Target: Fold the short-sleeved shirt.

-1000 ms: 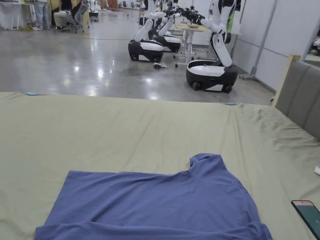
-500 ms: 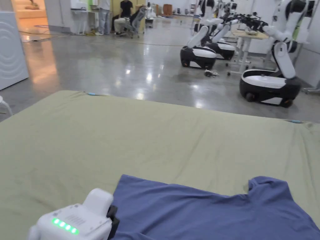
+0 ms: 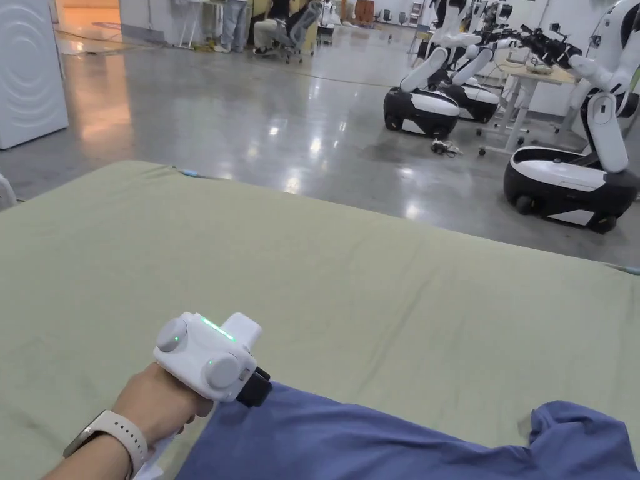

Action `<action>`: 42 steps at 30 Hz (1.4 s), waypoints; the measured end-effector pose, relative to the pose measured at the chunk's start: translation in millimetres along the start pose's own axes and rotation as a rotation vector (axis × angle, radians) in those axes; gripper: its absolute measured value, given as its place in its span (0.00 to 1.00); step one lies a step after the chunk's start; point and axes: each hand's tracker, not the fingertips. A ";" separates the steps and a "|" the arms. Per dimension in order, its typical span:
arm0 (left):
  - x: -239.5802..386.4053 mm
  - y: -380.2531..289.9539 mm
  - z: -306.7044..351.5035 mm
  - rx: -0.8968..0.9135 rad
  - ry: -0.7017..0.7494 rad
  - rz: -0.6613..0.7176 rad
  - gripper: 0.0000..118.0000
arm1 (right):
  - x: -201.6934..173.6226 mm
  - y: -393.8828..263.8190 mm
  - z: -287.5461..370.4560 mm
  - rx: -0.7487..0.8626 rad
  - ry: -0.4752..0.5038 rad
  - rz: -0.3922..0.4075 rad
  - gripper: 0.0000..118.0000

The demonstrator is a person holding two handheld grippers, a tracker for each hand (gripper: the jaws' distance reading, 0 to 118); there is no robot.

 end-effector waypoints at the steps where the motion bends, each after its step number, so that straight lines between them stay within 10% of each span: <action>1: -0.9 -1.2 -11.8 -0.013 -0.009 -0.004 0.84 | 1.3 1.9 -1.4 -0.002 -0.001 -0.005 0.04; 3: -2.0 -0.8 -15.3 -0.043 -0.060 0.018 0.77 | 2.9 5.5 -4.4 0.002 -0.010 -0.006 0.04; 6: 2.1 0.9 -5.7 0.002 -0.109 0.039 0.13 | 9.4 10.7 -9.5 0.001 -0.016 -0.024 0.04; 7: 6.2 1.3 -2.6 0.016 -0.126 0.011 0.07 | 13.5 11.5 -11.7 -0.002 -0.014 -0.032 0.04; 16: 8.6 -3.4 63.5 0.093 -0.289 0.189 0.07 | 57.5 51.9 -61.9 -0.143 -0.204 0.096 0.04; 26: 21.9 -9.2 95.1 0.137 -0.347 0.177 0.07 | 174.7 136.1 -222.6 -0.301 -0.356 0.025 0.05; 28: 23.3 -10.0 94.4 0.131 -0.348 0.172 0.07 | 185.0 140.4 -246.4 -0.318 -0.354 -0.007 0.30; 30: 23.8 -7.7 91.1 0.127 -0.336 0.169 0.07 | 198.0 139.2 -272.8 -0.409 -0.342 -0.038 0.96; 31: 22.2 -8.2 91.0 0.127 -0.336 0.171 0.07 | 200.5 136.1 -281.9 -0.421 -0.361 -0.020 0.99; 37: 27.2 -6.3 88.9 0.116 -0.315 0.186 0.07 | 194.1 114.8 -320.9 -0.472 -0.416 0.110 0.83; 42: 26.0 -6.9 73.9 0.090 -0.279 0.187 0.07 | 152.5 116.8 -295.4 -0.519 -0.411 0.089 0.10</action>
